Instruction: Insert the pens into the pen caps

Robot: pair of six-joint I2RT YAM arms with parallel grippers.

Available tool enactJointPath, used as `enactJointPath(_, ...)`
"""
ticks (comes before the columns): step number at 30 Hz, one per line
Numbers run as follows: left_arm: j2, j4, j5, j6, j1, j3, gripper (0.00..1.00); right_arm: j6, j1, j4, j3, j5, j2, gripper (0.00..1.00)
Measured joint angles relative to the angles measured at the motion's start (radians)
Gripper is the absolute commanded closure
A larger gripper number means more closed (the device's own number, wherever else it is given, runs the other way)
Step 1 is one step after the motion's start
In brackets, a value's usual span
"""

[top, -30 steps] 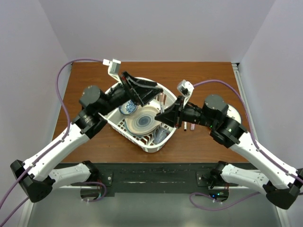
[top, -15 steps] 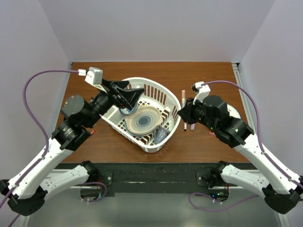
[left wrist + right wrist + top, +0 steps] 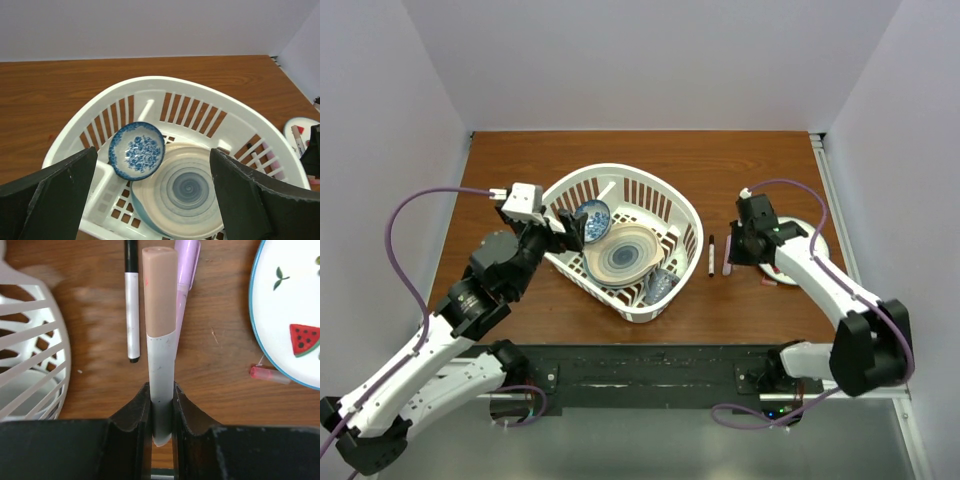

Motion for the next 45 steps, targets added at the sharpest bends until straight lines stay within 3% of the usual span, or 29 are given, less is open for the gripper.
enactJointPath(11, -0.016, -0.007, -0.086, 0.04, 0.0, -0.033, 0.0, 0.021, -0.003, 0.114, 0.014, -0.077, 0.245, 0.83)
enactJointPath(24, -0.041, -0.007, -0.101, 0.044, 0.0, -0.036, 0.0, 0.036, -0.004, 0.14, 0.016, -0.074, 0.283, 0.74)
enactJointPath(37, -0.037, -0.006, -0.163, 0.043, 0.0, -0.041, 0.0, 0.048, -0.004, 0.12, 0.018, -0.076, 0.255, 0.73)
enactJointPath(45, 0.077, -0.089, -0.257, -0.061, 0.047, -0.032, 0.0, 0.055, -0.004, 0.073, 0.037, -0.126, 0.022, 0.67)
